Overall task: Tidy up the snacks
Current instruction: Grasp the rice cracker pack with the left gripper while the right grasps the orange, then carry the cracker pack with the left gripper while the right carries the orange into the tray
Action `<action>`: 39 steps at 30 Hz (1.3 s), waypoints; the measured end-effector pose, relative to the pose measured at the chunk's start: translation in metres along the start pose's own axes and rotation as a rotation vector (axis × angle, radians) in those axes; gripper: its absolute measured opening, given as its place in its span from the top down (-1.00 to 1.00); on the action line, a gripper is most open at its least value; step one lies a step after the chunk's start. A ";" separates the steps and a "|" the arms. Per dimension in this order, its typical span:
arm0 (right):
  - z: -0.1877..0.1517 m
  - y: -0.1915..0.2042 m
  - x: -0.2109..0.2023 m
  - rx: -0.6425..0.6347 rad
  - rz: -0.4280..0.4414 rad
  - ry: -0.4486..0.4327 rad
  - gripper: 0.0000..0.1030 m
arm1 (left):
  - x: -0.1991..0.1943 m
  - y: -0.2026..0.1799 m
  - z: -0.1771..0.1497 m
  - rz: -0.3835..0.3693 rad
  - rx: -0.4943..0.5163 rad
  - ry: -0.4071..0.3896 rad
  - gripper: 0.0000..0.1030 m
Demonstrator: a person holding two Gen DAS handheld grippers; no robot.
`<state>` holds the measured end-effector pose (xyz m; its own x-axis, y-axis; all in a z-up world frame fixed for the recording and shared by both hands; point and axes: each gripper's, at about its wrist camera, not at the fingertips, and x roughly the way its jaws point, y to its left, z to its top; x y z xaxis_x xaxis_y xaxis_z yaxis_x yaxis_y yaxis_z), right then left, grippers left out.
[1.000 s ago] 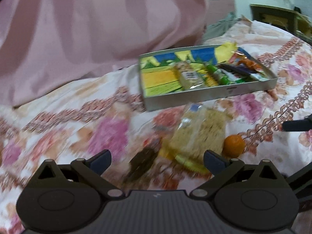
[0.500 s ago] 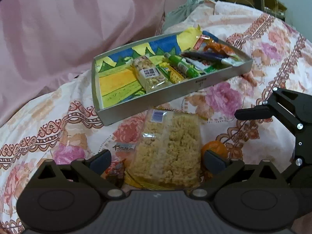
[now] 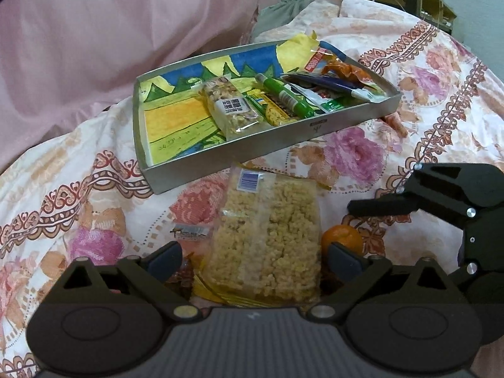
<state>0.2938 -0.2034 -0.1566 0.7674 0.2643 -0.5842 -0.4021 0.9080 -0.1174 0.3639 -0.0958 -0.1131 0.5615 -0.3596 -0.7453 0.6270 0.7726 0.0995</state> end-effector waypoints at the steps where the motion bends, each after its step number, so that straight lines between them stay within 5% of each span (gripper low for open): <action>1: 0.000 0.000 0.000 -0.004 0.001 0.001 -0.14 | 0.000 -0.001 0.000 0.002 0.004 -0.002 -0.94; 6: 0.002 0.002 -0.004 -0.036 0.001 0.013 0.31 | 0.000 0.000 0.005 -0.006 -0.004 -0.007 -0.94; 15: 0.003 -0.004 -0.013 -0.082 0.004 0.059 0.30 | 0.002 -0.004 0.004 -0.030 0.029 0.011 -0.93; 20: 0.002 -0.013 -0.020 -0.097 -0.040 0.081 0.30 | 0.009 -0.016 0.003 0.001 0.109 0.048 -0.58; 24: 0.002 -0.029 -0.021 -0.039 -0.073 0.086 0.30 | 0.011 -0.024 0.003 0.052 0.156 0.068 -0.51; 30: 0.005 -0.039 -0.025 0.011 -0.091 0.055 0.30 | 0.000 -0.028 0.008 0.085 0.077 0.069 -0.50; 39: 0.018 -0.061 -0.044 0.128 -0.172 -0.069 0.30 | -0.029 -0.033 0.038 0.189 -0.108 -0.054 -0.50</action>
<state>0.2940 -0.2642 -0.1093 0.8532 0.1194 -0.5077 -0.1989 0.9744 -0.1052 0.3477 -0.1305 -0.0699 0.6934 -0.2279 -0.6836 0.4480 0.8793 0.1613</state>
